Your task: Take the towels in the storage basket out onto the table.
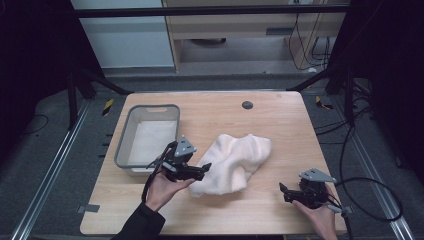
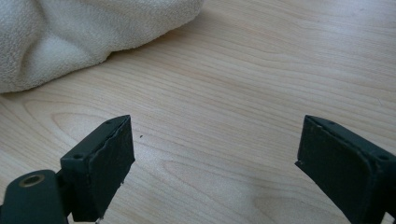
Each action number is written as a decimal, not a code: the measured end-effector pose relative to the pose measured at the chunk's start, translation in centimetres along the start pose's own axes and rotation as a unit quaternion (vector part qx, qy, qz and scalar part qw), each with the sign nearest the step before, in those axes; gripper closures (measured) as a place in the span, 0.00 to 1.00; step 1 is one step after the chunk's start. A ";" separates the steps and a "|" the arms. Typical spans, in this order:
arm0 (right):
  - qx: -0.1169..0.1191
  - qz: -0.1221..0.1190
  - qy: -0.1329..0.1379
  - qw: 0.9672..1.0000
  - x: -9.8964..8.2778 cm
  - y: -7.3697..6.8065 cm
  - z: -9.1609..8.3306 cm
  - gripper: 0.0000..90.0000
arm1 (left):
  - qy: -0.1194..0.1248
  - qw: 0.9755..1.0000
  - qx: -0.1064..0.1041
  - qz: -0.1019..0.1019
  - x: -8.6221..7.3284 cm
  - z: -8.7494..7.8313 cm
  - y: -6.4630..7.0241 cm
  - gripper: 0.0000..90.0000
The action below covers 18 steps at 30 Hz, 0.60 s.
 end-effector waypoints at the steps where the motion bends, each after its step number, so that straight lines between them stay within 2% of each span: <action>1: -0.001 0.000 0.000 1.000 0.0 0.0 0.0 0.12 | 0.001 1.000 0.001 -0.002 -0.2 -0.1 -0.1 0.25; 7: -0.002 0.002 -0.002 1.000 -0.1 0.1 0.0 0.11 | 0.009 1.000 0.009 -0.016 -1.7 -0.9 -1.0 0.25; 18: 0.000 0.004 -0.002 1.000 -0.1 0.1 -0.1 0.11 | 0.012 0.998 0.034 -0.042 -4.8 -2.5 -3.0 0.25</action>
Point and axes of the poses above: each handheld gripper's, and its own axes: z roughly forward along the jaws, x roughly out of its top, y roughly to its right, the point moved 10 cm from there along z, roughly forward along the jaws, and after that the axes turned 7 degrees about -y, right-handed, at the moved point
